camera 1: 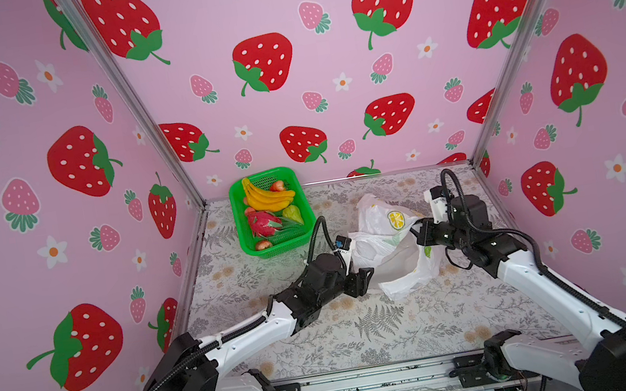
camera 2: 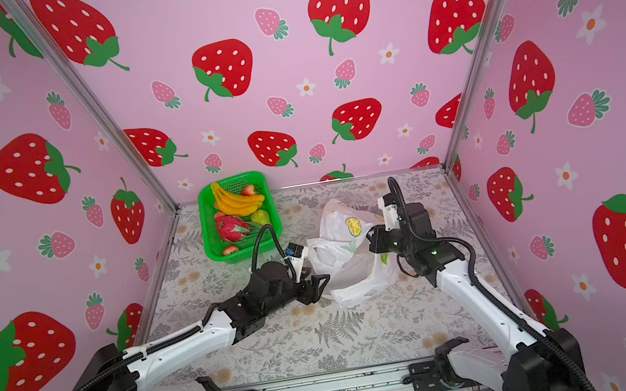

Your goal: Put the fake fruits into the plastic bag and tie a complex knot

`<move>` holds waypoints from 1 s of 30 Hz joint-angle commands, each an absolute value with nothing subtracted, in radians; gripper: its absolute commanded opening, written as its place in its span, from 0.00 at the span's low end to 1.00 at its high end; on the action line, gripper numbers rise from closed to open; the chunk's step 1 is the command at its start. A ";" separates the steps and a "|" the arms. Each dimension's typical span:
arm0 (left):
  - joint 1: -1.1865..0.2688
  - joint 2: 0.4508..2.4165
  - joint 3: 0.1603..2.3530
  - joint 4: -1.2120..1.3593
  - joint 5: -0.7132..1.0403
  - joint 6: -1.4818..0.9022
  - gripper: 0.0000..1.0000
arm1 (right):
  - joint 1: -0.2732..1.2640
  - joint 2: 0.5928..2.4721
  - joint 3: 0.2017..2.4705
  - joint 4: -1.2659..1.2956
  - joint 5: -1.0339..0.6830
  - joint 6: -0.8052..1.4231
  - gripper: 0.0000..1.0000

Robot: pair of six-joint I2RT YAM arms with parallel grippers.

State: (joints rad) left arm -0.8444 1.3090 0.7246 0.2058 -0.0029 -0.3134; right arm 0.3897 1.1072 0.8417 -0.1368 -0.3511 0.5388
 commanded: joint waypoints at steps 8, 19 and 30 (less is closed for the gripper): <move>-0.800 1.388 0.902 0.057 -0.067 -0.199 0.85 | 0.393 1.100 0.910 -0.280 -0.375 0.366 0.00; -0.740 1.550 1.088 0.056 0.161 -0.251 0.63 | 0.394 1.075 0.961 -0.410 -0.314 0.306 0.00; -0.577 1.463 0.993 0.189 0.283 -0.585 0.00 | 0.433 1.039 1.031 -0.609 0.132 0.289 0.00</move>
